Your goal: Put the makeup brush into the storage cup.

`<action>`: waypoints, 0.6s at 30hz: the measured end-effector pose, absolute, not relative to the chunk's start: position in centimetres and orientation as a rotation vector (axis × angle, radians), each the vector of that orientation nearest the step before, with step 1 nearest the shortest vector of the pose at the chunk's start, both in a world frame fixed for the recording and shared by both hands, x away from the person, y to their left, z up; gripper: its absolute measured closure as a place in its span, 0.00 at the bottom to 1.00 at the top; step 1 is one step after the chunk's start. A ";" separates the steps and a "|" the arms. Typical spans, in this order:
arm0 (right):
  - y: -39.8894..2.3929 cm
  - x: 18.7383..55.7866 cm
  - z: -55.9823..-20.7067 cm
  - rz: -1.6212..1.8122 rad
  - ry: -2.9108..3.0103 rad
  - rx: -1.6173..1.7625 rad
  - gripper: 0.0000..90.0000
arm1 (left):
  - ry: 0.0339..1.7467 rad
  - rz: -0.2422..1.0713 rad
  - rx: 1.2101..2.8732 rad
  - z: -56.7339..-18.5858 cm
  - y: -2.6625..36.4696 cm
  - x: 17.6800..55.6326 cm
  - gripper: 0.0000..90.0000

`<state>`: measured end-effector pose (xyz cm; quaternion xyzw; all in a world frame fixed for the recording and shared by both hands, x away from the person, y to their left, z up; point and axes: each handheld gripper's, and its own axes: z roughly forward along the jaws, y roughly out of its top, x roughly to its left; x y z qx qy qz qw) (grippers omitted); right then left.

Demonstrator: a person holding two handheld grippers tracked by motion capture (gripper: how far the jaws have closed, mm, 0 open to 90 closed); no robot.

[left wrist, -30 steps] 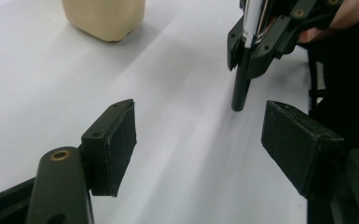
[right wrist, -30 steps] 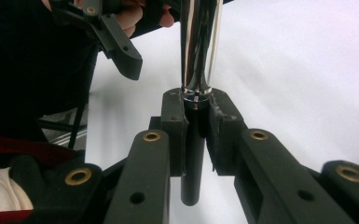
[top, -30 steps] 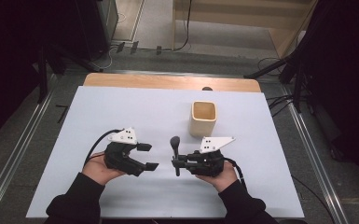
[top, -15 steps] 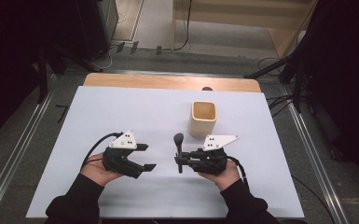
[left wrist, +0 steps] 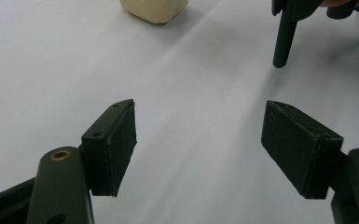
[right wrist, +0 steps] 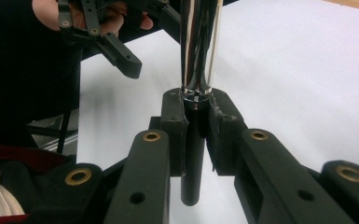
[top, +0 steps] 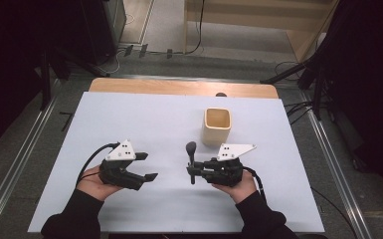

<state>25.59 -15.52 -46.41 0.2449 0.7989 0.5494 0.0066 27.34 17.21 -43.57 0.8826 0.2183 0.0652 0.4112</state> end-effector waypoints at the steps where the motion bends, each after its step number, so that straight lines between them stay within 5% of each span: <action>1: -15.5 25.6 -46.4 1.718 2.498 0.767 0.88 | 0.556 0.169 2.216 -43.6 17.4 27.3 0.30; 18: -15.9 25.6 -45.9 1.711 2.474 0.785 0.88 | 0.608 0.191 2.192 -43.8 20.3 26.6 0.30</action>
